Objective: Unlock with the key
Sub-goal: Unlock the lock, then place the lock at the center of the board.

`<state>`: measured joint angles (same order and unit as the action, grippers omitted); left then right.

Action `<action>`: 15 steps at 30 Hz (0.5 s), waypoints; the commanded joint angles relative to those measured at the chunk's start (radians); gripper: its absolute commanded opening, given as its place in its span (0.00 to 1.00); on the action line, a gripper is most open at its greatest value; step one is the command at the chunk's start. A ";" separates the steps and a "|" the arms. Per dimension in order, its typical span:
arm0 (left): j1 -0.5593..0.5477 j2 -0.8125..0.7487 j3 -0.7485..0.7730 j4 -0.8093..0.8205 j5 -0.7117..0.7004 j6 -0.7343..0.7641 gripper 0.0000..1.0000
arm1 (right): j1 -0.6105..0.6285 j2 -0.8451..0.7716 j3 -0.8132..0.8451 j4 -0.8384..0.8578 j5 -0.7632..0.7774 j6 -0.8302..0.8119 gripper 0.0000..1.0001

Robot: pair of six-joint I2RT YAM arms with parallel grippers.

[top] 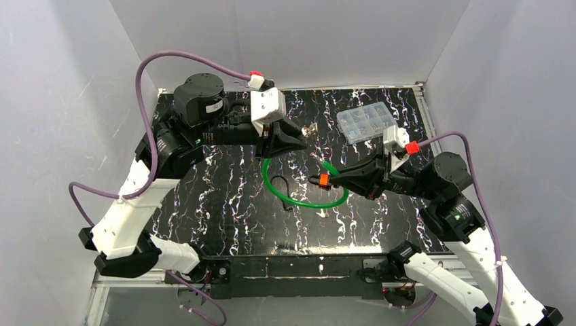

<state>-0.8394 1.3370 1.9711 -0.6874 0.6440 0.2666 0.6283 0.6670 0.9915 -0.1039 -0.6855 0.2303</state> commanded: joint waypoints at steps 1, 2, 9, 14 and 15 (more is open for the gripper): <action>0.004 -0.028 0.029 0.045 0.032 -0.005 0.00 | -0.001 0.009 0.002 -0.046 0.050 -0.023 0.01; 0.005 -0.031 0.023 0.045 0.024 0.001 0.00 | -0.001 0.014 0.003 -0.065 0.075 -0.027 0.02; 0.018 -0.055 -0.062 0.057 -0.119 0.045 0.00 | 0.000 0.061 -0.049 -0.051 0.278 0.075 0.01; 0.167 -0.058 -0.180 0.080 -0.151 0.051 0.00 | 0.001 0.145 -0.090 0.073 0.314 0.208 0.01; 0.211 -0.058 -0.208 0.092 -0.148 0.046 0.00 | 0.001 0.169 -0.090 0.090 0.329 0.221 0.01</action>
<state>-0.7543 1.3009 1.8360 -0.6738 0.5366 0.3091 0.6289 0.7722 0.9188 -0.1268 -0.4390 0.3511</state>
